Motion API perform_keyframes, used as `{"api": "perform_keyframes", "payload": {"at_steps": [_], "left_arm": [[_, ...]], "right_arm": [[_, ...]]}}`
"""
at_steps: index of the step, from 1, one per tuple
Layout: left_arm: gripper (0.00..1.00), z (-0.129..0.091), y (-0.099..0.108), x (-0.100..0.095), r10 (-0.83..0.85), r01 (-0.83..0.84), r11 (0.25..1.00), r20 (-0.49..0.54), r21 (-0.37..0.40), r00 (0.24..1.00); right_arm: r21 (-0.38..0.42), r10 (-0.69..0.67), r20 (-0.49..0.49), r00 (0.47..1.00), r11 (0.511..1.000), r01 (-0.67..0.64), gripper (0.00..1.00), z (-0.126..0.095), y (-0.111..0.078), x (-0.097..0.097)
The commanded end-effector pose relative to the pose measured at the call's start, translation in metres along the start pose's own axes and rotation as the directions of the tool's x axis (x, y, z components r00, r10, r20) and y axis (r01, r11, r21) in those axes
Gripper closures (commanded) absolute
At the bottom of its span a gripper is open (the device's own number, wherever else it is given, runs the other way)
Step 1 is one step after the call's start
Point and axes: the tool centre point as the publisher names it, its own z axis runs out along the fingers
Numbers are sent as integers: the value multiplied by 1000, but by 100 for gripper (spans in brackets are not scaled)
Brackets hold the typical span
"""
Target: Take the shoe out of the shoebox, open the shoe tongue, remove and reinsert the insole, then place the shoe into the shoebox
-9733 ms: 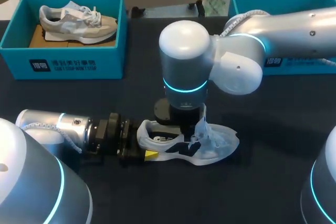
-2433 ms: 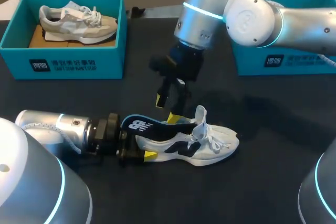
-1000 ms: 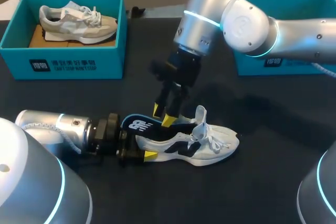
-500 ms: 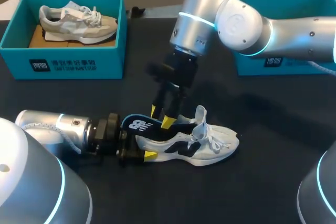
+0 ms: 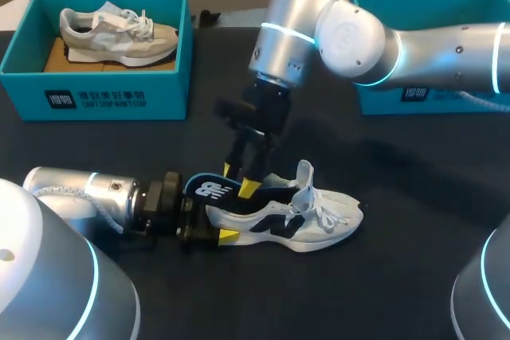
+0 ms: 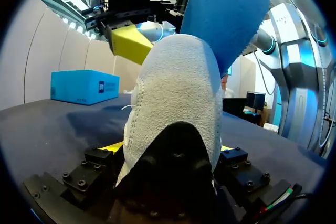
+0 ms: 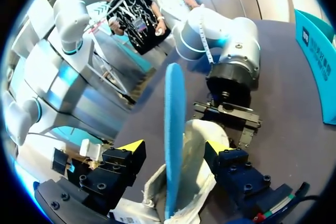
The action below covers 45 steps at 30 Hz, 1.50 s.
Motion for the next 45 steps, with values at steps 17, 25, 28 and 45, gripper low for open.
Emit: {"api": "perform_keyframes", "payload": {"at_steps": [17, 25, 28, 45], "left_arm": [[100, 1, 0, 0, 0, 0, 1000, 1, 0, 1000], [100, 1, 0, 0, 0, 0, 1000, 1, 0, 1000], [100, 1, 0, 0, 0, 0, 1000, 1, 0, 1000], [100, 1, 0, 0, 0, 0, 1000, 1, 0, 1000]], "right_arm": [[-18, 23, 154, 988, 1000, -20, 28, 12, -2, 7], [-26, 42, 193, 980, 999, -38, 43, 14, -3, 7], [-24, 41, 201, 979, 999, -37, 43, 13, -1, 10], [-36, 65, 270, 961, 998, -57, 51, 20, -9, 11]]}}
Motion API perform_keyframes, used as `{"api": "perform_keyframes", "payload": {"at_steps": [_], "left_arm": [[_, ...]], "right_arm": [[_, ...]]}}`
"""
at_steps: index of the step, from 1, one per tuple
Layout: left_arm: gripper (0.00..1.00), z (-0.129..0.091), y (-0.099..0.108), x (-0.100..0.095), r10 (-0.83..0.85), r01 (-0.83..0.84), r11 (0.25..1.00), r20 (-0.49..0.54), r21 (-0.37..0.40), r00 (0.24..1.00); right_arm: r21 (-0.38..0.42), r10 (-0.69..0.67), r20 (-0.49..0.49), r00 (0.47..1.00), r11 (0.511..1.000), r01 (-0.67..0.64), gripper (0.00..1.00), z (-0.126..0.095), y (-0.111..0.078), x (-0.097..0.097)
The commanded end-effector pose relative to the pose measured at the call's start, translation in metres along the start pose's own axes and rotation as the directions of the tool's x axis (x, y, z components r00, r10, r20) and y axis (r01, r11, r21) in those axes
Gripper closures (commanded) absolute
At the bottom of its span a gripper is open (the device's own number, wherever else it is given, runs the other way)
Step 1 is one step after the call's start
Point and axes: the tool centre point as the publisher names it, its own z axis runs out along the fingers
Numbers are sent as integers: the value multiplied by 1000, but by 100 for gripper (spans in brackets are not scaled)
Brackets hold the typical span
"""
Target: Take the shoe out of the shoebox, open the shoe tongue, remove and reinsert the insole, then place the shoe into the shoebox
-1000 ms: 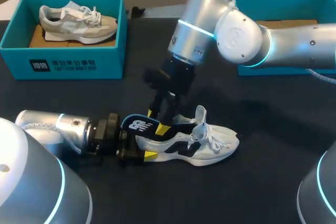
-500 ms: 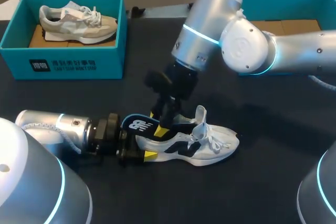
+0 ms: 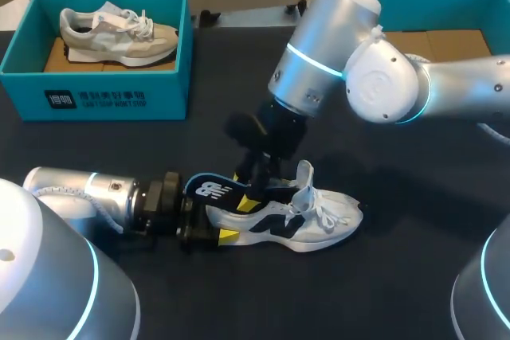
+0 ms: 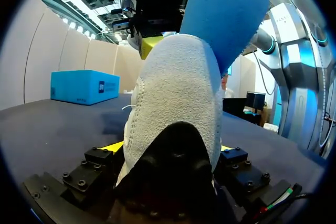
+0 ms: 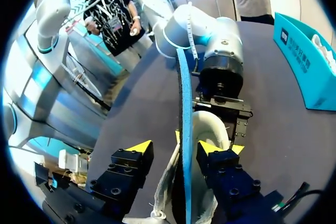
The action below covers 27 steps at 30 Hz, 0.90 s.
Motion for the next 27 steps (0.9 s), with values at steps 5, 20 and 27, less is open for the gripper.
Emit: {"api": "perform_keyframes", "payload": {"at_steps": [5, 20, 27], "left_arm": [[100, 1, 0, 0, 0, 0, 1000, 1, 0, 1000], [100, 1, 0, 0, 0, 0, 1000, 1, 0, 1000], [100, 1, 0, 0, 0, 0, 1000, 1, 0, 1000]], "right_arm": [[-6, 12, 35, 999, 1000, -12, 56, 3, 1, 2], [-41, 12, 45, 999, 999, -10, 81, 5, -1, -8], [-44, 3, 42, 999, 999, -1, 100, 3, 0, -13]]}}
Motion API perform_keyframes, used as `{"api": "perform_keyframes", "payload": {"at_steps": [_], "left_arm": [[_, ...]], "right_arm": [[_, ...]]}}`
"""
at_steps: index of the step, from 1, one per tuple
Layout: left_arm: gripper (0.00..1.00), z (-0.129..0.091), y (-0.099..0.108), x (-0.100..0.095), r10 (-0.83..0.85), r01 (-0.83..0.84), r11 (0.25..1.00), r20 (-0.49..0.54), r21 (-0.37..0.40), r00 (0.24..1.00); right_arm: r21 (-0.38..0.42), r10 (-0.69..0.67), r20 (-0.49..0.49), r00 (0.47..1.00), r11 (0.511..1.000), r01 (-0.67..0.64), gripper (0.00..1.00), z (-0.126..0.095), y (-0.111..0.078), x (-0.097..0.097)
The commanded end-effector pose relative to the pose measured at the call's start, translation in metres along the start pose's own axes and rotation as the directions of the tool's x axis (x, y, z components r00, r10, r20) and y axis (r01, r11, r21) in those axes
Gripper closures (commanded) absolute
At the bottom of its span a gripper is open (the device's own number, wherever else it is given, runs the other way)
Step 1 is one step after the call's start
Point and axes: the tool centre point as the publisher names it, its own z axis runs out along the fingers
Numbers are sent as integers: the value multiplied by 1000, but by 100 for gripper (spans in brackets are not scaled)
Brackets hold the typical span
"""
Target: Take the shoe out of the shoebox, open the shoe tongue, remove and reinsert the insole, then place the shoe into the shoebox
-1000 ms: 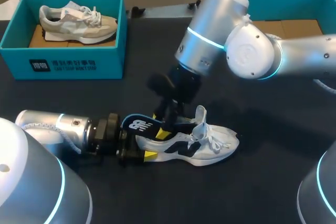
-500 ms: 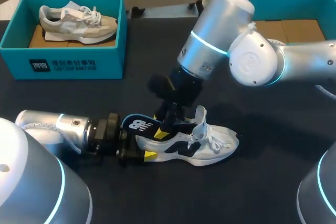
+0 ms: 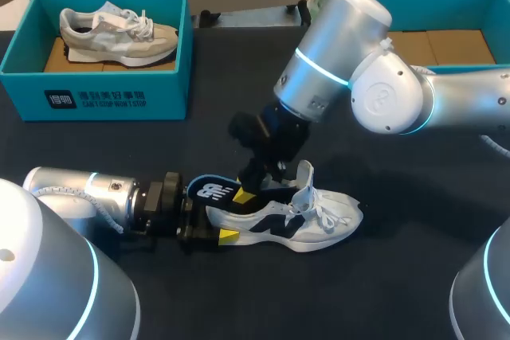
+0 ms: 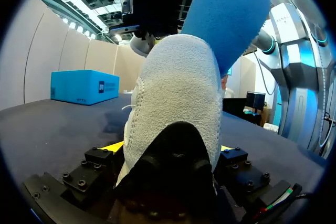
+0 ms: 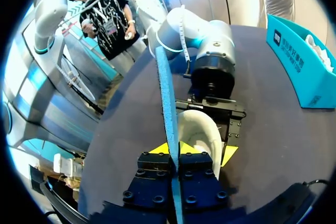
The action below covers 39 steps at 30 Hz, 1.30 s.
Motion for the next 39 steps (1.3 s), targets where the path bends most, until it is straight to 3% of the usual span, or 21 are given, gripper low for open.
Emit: {"api": "perform_keyframes", "payload": {"at_steps": [1, 16, 21, 33, 39], "left_arm": [[100, 1, 0, 0, 0, 0, 1000, 1, 0, 1000], [100, 1, 0, 0, 0, 0, 1000, 1, 0, 1000], [100, 1, 0, 0, 0, 0, 1000, 1, 0, 1000], [100, 1, 0, 0, 0, 0, 1000, 1, 0, 1000], [100, 1, 0, 0, 0, 0, 1000, 1, 0, 1000]], "right_arm": [[2, -5, -2, 1000, 1000, 5, 100, -1, 2, -2], [-34, -74, -55, 996, 997, 72, 100, -27, 22, -5], [-89, -128, -36, 991, 988, 125, 100, -41, 35, -10], [-133, -233, 24, 972, 963, 234, 100, -82, 81, -20], [-102, -237, 57, 970, 965, 242, 100, -101, 103, -27]]}}
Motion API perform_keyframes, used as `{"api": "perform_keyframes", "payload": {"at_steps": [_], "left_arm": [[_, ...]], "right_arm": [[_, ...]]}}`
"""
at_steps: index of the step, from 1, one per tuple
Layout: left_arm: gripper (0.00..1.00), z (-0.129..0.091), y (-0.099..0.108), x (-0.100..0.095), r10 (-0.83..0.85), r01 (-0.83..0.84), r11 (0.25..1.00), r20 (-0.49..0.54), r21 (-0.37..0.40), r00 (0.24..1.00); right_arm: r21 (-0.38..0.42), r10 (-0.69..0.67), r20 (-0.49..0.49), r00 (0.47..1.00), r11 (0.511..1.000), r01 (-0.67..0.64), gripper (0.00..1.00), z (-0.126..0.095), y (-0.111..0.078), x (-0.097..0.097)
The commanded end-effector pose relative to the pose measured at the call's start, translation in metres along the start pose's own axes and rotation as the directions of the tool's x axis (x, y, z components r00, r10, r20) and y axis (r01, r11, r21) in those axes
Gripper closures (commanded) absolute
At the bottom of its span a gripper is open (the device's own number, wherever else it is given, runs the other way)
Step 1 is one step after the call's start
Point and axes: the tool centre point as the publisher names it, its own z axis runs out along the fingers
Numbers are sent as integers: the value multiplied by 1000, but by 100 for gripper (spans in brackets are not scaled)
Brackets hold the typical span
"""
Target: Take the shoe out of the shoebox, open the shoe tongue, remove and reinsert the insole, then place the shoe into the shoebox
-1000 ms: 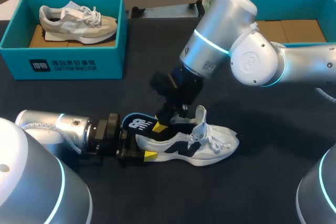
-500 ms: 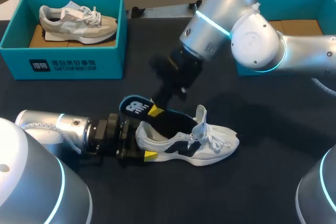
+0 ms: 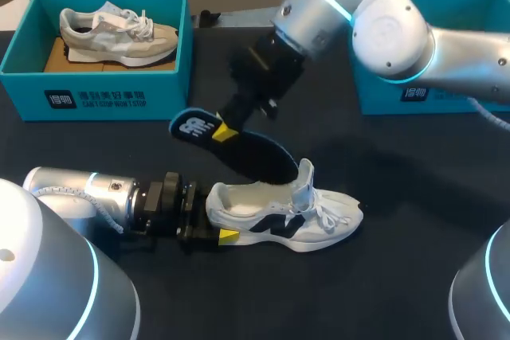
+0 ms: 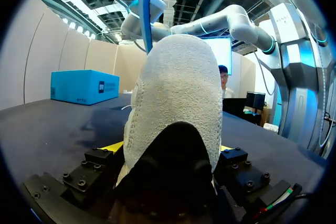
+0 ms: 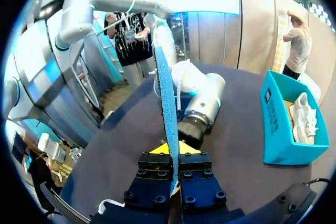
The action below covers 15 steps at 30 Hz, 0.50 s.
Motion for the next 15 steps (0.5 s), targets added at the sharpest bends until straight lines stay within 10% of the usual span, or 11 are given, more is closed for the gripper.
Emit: {"api": "perform_keyframes", "payload": {"at_steps": [1, 15], "left_arm": [[100, 1, 0, 0, 0, 0, 1000, 1, 0, 1000], [100, 1, 0, 0, 0, 0, 1000, 1, 0, 1000]], "right_arm": [[44, 7, 12, 1000, 999, -8, 100, -10, 16, -6], [30, -40, 94, 995, 999, 37, 100, -26, 46, -24]]}}
